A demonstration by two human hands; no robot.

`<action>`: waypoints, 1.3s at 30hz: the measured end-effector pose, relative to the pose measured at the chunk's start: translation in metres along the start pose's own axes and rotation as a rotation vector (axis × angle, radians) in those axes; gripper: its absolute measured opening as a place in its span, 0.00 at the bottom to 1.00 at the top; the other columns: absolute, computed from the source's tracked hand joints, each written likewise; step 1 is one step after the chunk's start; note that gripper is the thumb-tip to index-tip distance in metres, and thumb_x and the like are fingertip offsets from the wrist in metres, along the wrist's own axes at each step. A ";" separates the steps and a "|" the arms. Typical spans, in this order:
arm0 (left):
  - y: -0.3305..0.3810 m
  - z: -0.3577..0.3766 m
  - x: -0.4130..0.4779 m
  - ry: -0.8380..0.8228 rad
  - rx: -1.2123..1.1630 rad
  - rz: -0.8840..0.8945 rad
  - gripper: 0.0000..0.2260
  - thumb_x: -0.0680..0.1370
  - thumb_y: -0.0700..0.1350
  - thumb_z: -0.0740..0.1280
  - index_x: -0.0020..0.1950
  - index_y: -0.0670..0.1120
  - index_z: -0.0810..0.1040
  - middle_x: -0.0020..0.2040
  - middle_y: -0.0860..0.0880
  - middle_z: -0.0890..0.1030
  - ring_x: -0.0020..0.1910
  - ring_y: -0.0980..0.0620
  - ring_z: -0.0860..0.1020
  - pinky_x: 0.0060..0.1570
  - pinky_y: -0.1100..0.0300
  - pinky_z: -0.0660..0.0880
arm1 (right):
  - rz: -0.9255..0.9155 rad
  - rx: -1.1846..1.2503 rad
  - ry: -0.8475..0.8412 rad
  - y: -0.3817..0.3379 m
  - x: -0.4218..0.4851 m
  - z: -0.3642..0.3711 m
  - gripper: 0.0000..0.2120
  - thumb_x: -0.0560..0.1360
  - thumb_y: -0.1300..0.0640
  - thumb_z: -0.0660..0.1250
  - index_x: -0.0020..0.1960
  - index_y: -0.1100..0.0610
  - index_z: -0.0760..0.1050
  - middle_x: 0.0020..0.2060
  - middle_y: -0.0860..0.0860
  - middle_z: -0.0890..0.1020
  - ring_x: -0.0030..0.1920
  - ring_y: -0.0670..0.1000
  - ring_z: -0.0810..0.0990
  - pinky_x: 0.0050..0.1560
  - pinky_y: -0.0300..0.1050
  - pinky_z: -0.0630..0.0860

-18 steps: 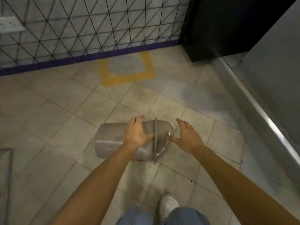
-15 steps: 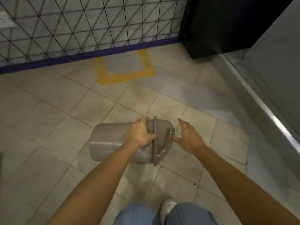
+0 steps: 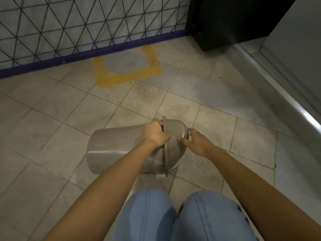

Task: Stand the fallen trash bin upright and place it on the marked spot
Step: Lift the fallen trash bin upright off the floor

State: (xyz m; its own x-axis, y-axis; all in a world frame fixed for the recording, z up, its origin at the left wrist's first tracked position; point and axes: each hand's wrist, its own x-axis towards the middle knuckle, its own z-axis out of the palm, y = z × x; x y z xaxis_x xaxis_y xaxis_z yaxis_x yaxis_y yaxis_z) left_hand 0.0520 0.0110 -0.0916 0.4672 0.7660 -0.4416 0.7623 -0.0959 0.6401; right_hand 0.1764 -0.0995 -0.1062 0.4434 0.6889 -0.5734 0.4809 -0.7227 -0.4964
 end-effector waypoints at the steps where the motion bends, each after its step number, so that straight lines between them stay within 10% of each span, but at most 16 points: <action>1: 0.000 0.001 0.000 -0.002 -0.049 -0.019 0.20 0.67 0.42 0.74 0.56 0.45 0.73 0.50 0.42 0.82 0.48 0.43 0.81 0.49 0.54 0.79 | -0.004 0.005 -0.001 0.000 0.000 0.000 0.33 0.73 0.40 0.61 0.72 0.56 0.58 0.69 0.56 0.68 0.65 0.57 0.70 0.57 0.45 0.65; 11: -0.007 -0.001 -0.001 0.019 -0.275 -0.078 0.18 0.68 0.42 0.73 0.53 0.48 0.69 0.46 0.43 0.82 0.43 0.42 0.82 0.45 0.48 0.81 | -0.115 0.172 0.045 -0.017 0.000 -0.004 0.29 0.74 0.48 0.65 0.70 0.57 0.61 0.65 0.55 0.72 0.54 0.48 0.71 0.44 0.31 0.67; 15: -0.007 -0.018 0.000 0.057 -0.315 -0.093 0.18 0.68 0.43 0.73 0.53 0.49 0.69 0.40 0.46 0.80 0.31 0.49 0.80 0.26 0.60 0.78 | -0.158 0.202 0.092 -0.031 0.002 -0.007 0.28 0.73 0.47 0.65 0.70 0.56 0.62 0.66 0.55 0.72 0.58 0.51 0.71 0.49 0.38 0.67; 23: -0.004 -0.055 0.000 0.113 -0.509 -0.081 0.13 0.65 0.42 0.72 0.46 0.48 0.72 0.32 0.51 0.77 0.23 0.56 0.76 0.21 0.63 0.72 | -0.237 0.272 0.122 -0.052 0.012 -0.028 0.32 0.75 0.38 0.55 0.72 0.55 0.59 0.71 0.54 0.65 0.68 0.53 0.66 0.69 0.53 0.64; 34: 0.005 -0.093 -0.003 0.164 -0.750 -0.067 0.12 0.55 0.39 0.65 0.36 0.47 0.70 0.26 0.51 0.69 0.19 0.56 0.64 0.16 0.67 0.60 | -0.149 0.317 0.253 -0.053 0.012 -0.059 0.36 0.73 0.33 0.48 0.71 0.56 0.61 0.70 0.55 0.68 0.68 0.56 0.67 0.69 0.58 0.63; 39: -0.001 -0.100 -0.004 0.167 -0.842 -0.047 0.08 0.54 0.38 0.63 0.29 0.47 0.67 0.19 0.55 0.68 0.17 0.57 0.63 0.16 0.68 0.58 | 0.125 0.794 0.036 -0.053 0.007 -0.063 0.31 0.73 0.31 0.43 0.60 0.51 0.70 0.54 0.52 0.78 0.52 0.54 0.76 0.50 0.54 0.72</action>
State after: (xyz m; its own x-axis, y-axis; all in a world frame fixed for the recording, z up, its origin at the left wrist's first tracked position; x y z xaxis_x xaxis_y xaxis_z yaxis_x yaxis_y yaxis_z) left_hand 0.0045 0.0716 -0.0276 0.3211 0.8469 -0.4238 0.1624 0.3916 0.9057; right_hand 0.2015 -0.0534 -0.0428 0.4891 0.5915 -0.6410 -0.2491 -0.6095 -0.7526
